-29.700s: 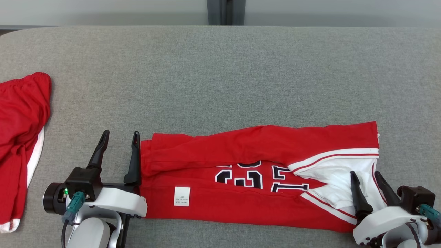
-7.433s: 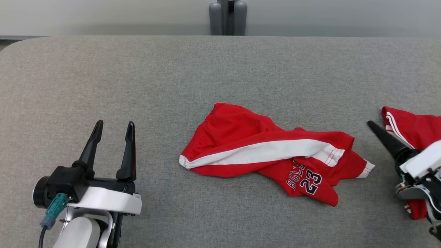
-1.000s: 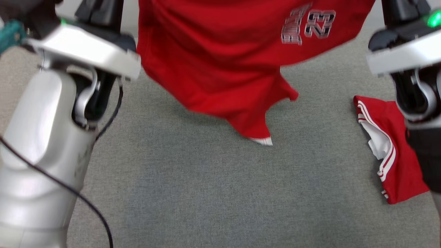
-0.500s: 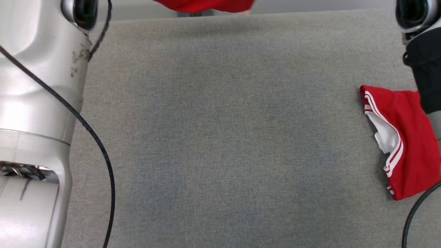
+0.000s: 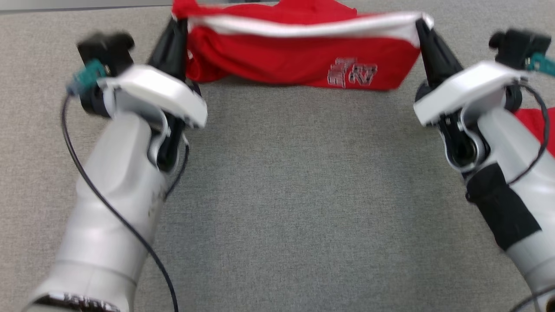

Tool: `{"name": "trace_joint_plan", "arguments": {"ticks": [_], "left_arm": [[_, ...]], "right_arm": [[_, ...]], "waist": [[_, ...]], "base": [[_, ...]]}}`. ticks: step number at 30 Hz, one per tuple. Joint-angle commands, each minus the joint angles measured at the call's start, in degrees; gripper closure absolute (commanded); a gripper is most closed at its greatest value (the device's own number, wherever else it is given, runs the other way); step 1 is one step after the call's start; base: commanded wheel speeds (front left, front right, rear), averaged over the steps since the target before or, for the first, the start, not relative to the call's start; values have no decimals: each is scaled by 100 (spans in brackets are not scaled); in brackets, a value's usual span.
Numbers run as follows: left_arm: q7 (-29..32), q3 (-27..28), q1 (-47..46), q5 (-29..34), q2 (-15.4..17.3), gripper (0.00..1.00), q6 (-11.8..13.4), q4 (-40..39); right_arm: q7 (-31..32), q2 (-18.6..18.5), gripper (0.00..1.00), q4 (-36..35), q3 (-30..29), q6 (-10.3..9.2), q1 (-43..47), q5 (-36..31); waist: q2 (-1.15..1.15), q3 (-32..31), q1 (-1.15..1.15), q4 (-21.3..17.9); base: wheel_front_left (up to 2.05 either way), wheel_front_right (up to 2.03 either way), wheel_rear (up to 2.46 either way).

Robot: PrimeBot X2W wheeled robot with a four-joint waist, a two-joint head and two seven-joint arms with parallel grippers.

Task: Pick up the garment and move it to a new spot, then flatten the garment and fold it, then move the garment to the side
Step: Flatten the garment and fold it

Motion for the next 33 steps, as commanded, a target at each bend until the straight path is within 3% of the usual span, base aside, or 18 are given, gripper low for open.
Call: {"name": "trace_joint_plan", "arguments": {"ticks": [1, 10, 18, 20, 27, 33], "left_arm": [[-24, 72, 424, 175, 26, 100, 71, -348], [-25, 153, 2732, 298, -18, 100, 243, -1957], [137, -133, 3946, 193, 6, 100, 428, -2608], [356, -158, 4420, 176, 149, 100, 567, -2917], [1062, -314, 5560, 145, 490, 100, 897, -3885], [1593, -391, 6374, 87, 725, 100, 1218, -4790]], "right_arm": [[-51, -155, 100, -210, 28, 1, 366, 227], [-58, -663, 100, -1438, -57, 1, 2412, 586], [-59, -919, 100, -2152, -365, 1, 3801, 562], [-58, -957, 100, -2432, -564, 1, 4390, 550], [326, -839, 100, -3213, -1186, 1, 5715, 239], [1090, -455, 100, -4092, -1920, 1, 6794, -328]], "waist": [[0, -27, 0, 27], [0, -408, 0, -22], [0, -750, 0, -87], [0, -906, 0, -78], [0, -1222, 0, -43], [0, -1321, 0, -45]], "base": [[0, 0, 0], [0, 0, 0], [0, 0, 0], [0, 0, 0], [0, 0, 0], [0, 0, 0]]}}
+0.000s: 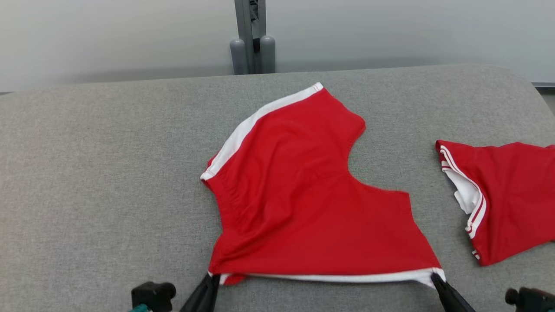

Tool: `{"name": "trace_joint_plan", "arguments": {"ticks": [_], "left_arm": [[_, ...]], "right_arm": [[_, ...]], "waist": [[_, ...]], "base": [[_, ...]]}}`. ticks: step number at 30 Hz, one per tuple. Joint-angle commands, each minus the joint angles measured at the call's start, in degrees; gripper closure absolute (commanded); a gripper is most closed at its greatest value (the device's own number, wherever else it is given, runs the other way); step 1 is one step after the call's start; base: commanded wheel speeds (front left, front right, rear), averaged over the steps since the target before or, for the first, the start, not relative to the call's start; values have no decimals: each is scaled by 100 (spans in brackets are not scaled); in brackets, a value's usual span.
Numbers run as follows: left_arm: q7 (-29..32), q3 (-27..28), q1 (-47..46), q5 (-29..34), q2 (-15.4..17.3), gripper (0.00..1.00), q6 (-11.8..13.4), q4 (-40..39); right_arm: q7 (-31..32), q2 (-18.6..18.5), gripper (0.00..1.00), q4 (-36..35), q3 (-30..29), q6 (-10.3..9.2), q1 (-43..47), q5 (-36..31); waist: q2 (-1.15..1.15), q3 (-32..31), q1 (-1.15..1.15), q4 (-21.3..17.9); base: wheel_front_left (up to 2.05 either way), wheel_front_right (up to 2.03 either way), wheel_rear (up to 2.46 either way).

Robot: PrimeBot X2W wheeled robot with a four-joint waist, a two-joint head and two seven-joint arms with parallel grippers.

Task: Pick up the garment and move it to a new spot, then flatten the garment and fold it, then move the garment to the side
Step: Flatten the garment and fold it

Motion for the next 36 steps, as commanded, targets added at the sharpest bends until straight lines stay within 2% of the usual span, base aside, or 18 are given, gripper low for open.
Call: {"name": "trace_joint_plan", "arguments": {"ticks": [1, 5, 9, 16, 20, 28, 29, 36], "left_arm": [[89, -24, 134, -38, 68, 100, 45, -149], [355, -46, 476, -34, 243, 100, 170, -632], [475, -13, 595, -67, 319, 100, 267, -975], [588, -33, 127, -65, 265, 100, 235, -1177], [670, -12, -416, -39, 204, 100, 179, -1082], [713, -41, -1854, -126, -106, 100, -138, -317], [713, -41, -1854, -126, -106, 100, -138, -317], [504, -64, -2830, -288, -476, 100, -347, 638]], "right_arm": [[164, 58, 100, -175, -192, 1, 201, -150], [825, 432, 100, -907, -836, 1, 791, -610], [1251, 833, 100, -1656, -1482, 1, 1002, -1027], [1446, 1129, 100, -2221, -1995, 1, 249, -1467], [1463, 1122, 100, -1944, -1969, 1, -656, -1707], [1401, 758, 100, -520, -1579, 1, -2834, -1700], [1401, 758, 100, -520, -1579, 1, -2834, -1700], [1305, 363, 100, 1077, -1127, 1, -4431, -1425]], "waist": [[0, -7, 0, 1], [0, -27, 0, 24], [0, -26, 0, 77], [0, 133, 0, 195], [0, 339, 0, 297], [0, 946, 0, 725], [0, 946, 0, 725], [0, 1400, 0, 1126]], "base": [[0, 0, 0], [0, 0, 0], [0, 0, 0], [0, 0, 0], [0, 0, 0], [0, 0, 0], [0, 0, 0], [0, 0, 0]]}}
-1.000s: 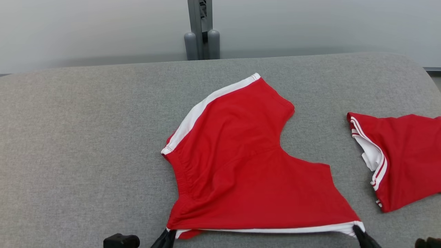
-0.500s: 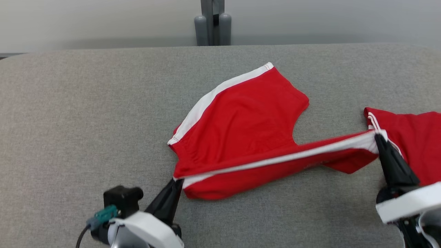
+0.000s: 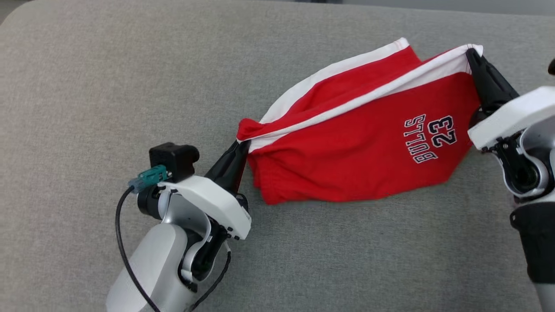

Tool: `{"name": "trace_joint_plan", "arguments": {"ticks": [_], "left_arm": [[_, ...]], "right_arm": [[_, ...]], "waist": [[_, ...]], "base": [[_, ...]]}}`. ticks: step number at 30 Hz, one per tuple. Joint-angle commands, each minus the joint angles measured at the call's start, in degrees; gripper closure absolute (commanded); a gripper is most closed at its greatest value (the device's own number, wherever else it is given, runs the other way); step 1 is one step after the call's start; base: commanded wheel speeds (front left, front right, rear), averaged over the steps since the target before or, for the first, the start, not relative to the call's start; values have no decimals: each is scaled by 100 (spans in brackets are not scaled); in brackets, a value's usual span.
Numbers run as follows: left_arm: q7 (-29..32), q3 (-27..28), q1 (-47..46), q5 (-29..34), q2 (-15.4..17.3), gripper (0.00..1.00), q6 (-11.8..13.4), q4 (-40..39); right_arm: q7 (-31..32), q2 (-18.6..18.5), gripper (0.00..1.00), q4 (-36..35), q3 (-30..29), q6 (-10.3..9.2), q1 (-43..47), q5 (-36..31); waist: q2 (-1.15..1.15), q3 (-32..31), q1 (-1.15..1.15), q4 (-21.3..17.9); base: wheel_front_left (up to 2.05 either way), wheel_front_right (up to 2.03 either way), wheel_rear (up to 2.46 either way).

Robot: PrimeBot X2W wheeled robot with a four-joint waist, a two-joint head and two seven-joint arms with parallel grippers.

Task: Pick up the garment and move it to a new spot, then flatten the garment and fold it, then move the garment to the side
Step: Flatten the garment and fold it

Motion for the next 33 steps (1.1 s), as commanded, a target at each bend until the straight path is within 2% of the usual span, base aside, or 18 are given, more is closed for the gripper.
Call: {"name": "trace_joint_plan", "arguments": {"ticks": [1, 9, 13, 19, 20, 21, 22, 23, 27, 33], "left_arm": [[-26, -15, -128, -10, 6, 100, -57, 66], [-225, -418, -1044, -250, -175, 100, -279, 1080], [-370, -630, -1354, -431, -202, 100, -359, 1418], [-617, -1075, -1685, -862, -206, 100, -332, 1631], [-659, -1148, -1719, -920, -207, 100, -316, 1661], [-682, -1205, -1748, -961, -205, 71, -294, 1680], [-738, -1251, -1774, -980, -205, 31, -288, 1694], [-781, -1283, -1795, -991, -206, 0, -259, 1721], [-1036, -1276, -1713, -924, -201, 0, -93, 1783], [-1643, -996, -1356, -788, 59, 0, 322, 1585]], "right_arm": [[-43, -101, 100, 131, 9, 1, -102, 16], [-350, -425, 100, 1684, 644, 2, -1260, 320], [-525, -530, 100, 2182, 992, 2, -1608, 449], [-723, -615, 100, 2661, 1462, 2, -1967, 741], [-738, -612, 92, 2718, 1536, 2, -2000, 810], [-783, -607, 61, 2752, 1584, 2, -2025, 901], [-807, -614, 0, 2783, 1638, 2, -2053, 957], [-854, -627, 0, 2794, 1698, 2, -2062, 1025], [-1095, -720, 0, 2764, 1873, 2, -1979, 1308], [-1669, -884, 0, 2584, 2099, 2, -1671, 1453]], "waist": [[0, 199, 0, 197], [0, 512, 0, 523], [0, 607, 0, 586], [0, 696, 0, 610], [0, 699, 0, 609], [0, 699, 0, 608], [0, 694, 0, 605], [0, 683, 0, 600], [0, 594, 0, 562], [0, 372, 0, 417]], "base": [[0, 0, 0], [0, 0, 0], [0, 0, 0], [0, 0, 0], [0, 0, 0], [0, 0, 0], [0, 0, 0], [0, 0, 0], [0, 0, 0], [0, 0, 0]]}}
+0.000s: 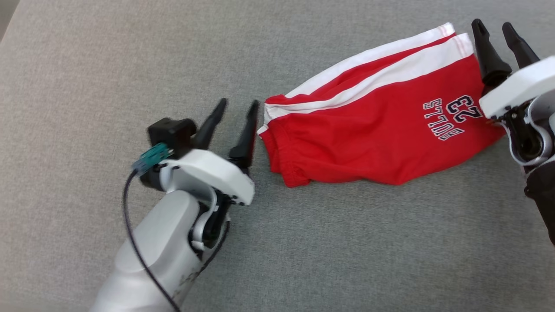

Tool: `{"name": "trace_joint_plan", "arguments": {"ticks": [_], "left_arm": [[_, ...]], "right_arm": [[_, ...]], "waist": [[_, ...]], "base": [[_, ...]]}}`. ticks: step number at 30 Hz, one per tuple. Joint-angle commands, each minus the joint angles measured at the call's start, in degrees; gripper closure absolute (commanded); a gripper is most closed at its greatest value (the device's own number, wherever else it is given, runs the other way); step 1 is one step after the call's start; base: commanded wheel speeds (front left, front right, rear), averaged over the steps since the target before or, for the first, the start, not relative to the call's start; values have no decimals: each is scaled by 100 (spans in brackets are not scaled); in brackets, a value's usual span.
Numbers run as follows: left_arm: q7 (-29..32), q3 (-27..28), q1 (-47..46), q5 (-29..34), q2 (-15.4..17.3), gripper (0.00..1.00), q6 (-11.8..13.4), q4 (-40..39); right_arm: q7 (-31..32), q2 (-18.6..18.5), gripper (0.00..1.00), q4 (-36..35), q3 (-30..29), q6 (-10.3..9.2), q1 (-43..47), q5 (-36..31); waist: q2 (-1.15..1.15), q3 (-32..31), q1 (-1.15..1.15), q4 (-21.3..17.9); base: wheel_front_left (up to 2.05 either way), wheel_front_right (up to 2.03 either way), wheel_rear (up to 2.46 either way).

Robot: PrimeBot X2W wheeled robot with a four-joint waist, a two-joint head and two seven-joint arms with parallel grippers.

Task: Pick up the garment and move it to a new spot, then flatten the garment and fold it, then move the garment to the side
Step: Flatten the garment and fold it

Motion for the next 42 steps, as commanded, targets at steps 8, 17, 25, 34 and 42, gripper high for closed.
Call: {"name": "trace_joint_plan", "arguments": {"ticks": [8, 17, 25, 34, 42], "left_arm": [[-544, 578, 656, 322, 492, 0, 549, -744], [-589, 1431, 1699, 1343, 777, 0, 638, -1785], [-591, 1474, 2392, 1860, 818, 0, 757, -2054], [-587, 1519, 2781, 1899, 819, 0, 923, -2084], [-508, 1474, 2781, 1952, 866, 0, 991, -2135]], "right_arm": [[-855, -177, 0, -432, 131, 3, 608, -410], [-953, -2, 0, -1420, -708, 3, 1818, -1864], [-954, 229, 0, -1850, -1127, 3, 2814, -2502], [-771, 499, 0, -2337, -1586, 3, 3585, -2814], [-484, 606, 0, -2661, -1804, 3, 3809, -2997]], "waist": [[0, -339, 0, -381], [0, -746, 0, -755], [0, -1060, 0, -836], [0, -1343, 0, -906], [0, -1348, 0, -894]], "base": [[0, 0, 0], [0, 0, 0], [0, 0, 0], [0, 0, 0], [0, 0, 0]]}}
